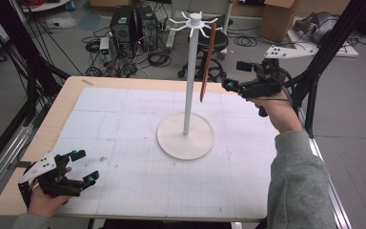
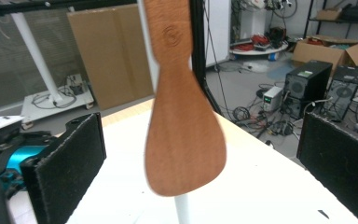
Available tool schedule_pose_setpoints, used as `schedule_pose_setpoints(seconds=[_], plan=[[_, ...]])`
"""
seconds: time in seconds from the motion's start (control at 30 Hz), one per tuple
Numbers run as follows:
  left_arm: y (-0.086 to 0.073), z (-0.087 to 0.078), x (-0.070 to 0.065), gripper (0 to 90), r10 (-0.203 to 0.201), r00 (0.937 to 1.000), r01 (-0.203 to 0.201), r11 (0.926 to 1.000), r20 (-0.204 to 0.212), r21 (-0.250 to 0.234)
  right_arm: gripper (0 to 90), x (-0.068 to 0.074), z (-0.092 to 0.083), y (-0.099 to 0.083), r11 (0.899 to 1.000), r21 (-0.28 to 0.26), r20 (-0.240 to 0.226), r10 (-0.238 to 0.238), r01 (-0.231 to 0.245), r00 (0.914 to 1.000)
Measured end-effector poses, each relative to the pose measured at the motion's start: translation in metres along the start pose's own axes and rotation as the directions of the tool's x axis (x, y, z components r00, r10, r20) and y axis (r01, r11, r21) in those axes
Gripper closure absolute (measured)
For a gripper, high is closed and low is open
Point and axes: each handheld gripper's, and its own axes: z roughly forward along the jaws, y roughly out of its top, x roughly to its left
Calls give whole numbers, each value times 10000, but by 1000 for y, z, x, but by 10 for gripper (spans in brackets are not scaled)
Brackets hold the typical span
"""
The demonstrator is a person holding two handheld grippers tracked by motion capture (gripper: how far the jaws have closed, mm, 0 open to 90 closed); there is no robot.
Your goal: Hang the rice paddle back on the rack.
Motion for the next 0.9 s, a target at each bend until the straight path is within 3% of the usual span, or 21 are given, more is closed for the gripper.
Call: schedule_pose_setpoints(seconds=[0.23,0.4,0.6,0.9], plan=[[1,6,4,18,-137,9999,138,9997,41,-193,0,6,-11,-16,9988,330,-97,-367,370,9993],[2,8,3,18,-163,9998,165,9997,124,-164,0,3,-14,-38,9995,280,-37,-131,132,9999],[3,10,1,18,-89,9998,92,9998,193,-178,0,5,-18,-73,9994,314,166,137,-143,9998],[6,19,-1,18,90,9992,-84,9998,396,-168,0,23,-36,-114,10000,52,771,59,-63,9970]])
